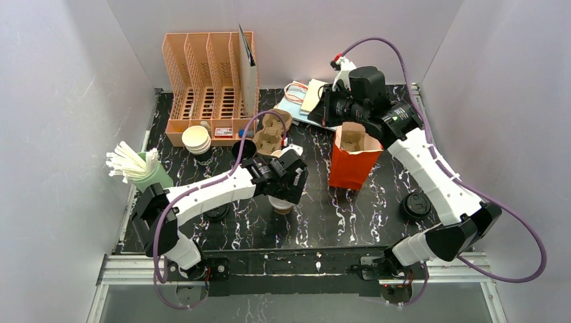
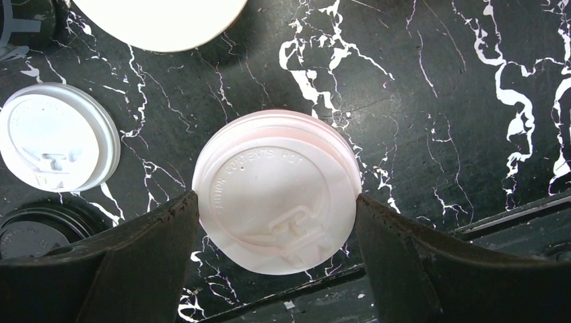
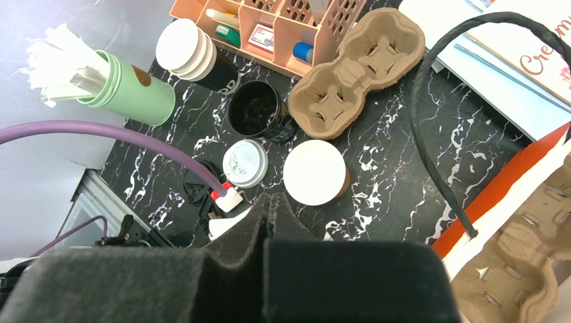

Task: Pack the takeout coffee
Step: Close the cup lid on the coffee cup.

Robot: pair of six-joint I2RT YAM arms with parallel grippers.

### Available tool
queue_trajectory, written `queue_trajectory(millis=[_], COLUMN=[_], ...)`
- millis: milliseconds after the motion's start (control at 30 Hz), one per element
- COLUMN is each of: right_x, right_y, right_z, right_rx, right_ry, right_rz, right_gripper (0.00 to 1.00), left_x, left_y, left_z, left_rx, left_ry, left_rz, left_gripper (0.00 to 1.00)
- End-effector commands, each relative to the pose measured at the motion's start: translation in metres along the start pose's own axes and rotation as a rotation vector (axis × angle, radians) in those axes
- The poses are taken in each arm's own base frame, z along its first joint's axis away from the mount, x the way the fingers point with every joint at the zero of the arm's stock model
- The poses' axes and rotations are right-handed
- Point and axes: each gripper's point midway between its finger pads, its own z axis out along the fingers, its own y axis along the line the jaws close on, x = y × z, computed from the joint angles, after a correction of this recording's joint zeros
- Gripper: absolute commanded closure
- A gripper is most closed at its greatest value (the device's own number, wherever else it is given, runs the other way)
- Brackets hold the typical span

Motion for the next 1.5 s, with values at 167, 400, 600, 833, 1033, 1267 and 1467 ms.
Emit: queue_trajectory(millis=[167, 400, 600, 833, 1033, 1267, 1467], right_x=[-0.009, 0.001, 0.014, 0.028, 0.043, 0.049, 0.055], right_y=[0.010, 0.008, 0.007, 0.004, 0.000, -0.003, -0.005], right_z=[-0.013, -0.013, -0.013, -0.012, -0.014, -0.013, -0.014], right_rx=[-0.038, -0.041, -0.045, -0.041, -0.028, -0.022, -0.017], right_ry=[-0.054, -0.021, 0.017, 0.075, 0.122, 0.146, 0.162], right_rz=[-0.034, -0.028, -0.019, -0.003, 0.012, 0.020, 0.021], right_gripper=[0.99, 0.97, 0.97, 0.97, 0.97, 0.97, 0.97], left_x=[-0.016, -0.010, -0.005, 0.003, 0.012, 0.033, 0.042], left_y=[-0.002, -0.002, -0.002, 0.000, 0.000, 0.000, 0.001], left_z=[-0.008, -0.003, 0.003, 0.007, 0.012, 0.021, 0.025], left_rx=[-0.009, -0.023, -0.040, -0.061, -0.060, -0.054, -0.059], left_ry=[-0.043, -0.005, 0.034, 0.072, 0.102, 0.167, 0.189], left_rz=[-0.001, 0.008, 0.021, 0.023, 0.028, 0.019, 0.005], left_gripper=[0.19, 0.20, 0.20, 0.22, 0.25, 0.26, 0.26])
